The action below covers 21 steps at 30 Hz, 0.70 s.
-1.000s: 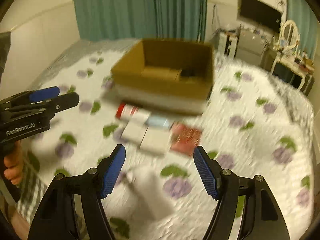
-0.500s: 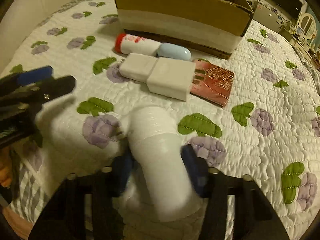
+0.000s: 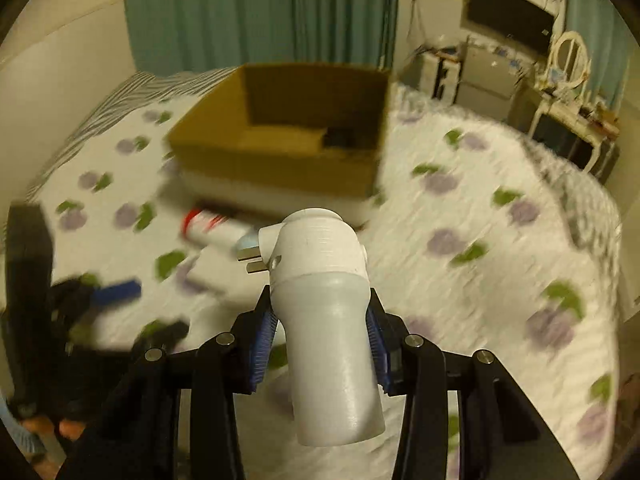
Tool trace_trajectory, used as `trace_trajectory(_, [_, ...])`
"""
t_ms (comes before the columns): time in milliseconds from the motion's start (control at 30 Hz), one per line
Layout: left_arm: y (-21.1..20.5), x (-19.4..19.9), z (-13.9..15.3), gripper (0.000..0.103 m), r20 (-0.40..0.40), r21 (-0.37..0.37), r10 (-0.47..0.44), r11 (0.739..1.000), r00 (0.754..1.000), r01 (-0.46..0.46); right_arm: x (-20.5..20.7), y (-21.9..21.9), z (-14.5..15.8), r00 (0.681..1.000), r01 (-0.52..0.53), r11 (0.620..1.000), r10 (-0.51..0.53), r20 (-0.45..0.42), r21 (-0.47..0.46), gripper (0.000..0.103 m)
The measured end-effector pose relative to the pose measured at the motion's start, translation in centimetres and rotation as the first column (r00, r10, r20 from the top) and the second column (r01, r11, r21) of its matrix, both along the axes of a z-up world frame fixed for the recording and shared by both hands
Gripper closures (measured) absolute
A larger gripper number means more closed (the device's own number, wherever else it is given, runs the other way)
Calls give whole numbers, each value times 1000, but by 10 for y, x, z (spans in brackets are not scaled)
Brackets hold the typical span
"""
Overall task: Organize rigid objects
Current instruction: 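Grasp the white bottle-shaped plug device with the right gripper while the left gripper approaches the white charger, then grasp the white square charger with the left gripper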
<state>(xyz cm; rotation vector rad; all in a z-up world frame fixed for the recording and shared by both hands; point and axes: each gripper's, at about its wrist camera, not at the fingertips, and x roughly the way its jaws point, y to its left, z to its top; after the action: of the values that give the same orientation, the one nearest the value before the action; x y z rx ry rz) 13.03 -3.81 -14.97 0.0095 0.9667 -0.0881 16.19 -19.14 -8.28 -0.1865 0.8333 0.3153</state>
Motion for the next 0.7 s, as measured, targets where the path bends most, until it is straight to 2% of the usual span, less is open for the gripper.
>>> trace_trajectory(200, [-35,25,-10,31,-11,-3,-54,999,998,54,21,-35,-17,995,76,993,-70,-68,93,62])
trace_trajectory(333, [-53,35,-12,31,6,20,-69,997,998,69,20,-40,-16,995,82,987,-74,-63,135,62])
trace_trajectory(467, [-66,39,-17,33,-29,-53,-154,987,988,152,21,-47,-16,994,91,979,-76,-83,184,62])
trace_trajectory(567, [-72,42,-26,33,-46,-25,-140,990,989,139,20,-52,-14,993,100,973,-85,-80,207,62])
trace_trajectory(700, [-66,52,-28,33,-33,-61,-76,995,997,74,21,-56,-17,991,118,972,-101,-91,205,62])
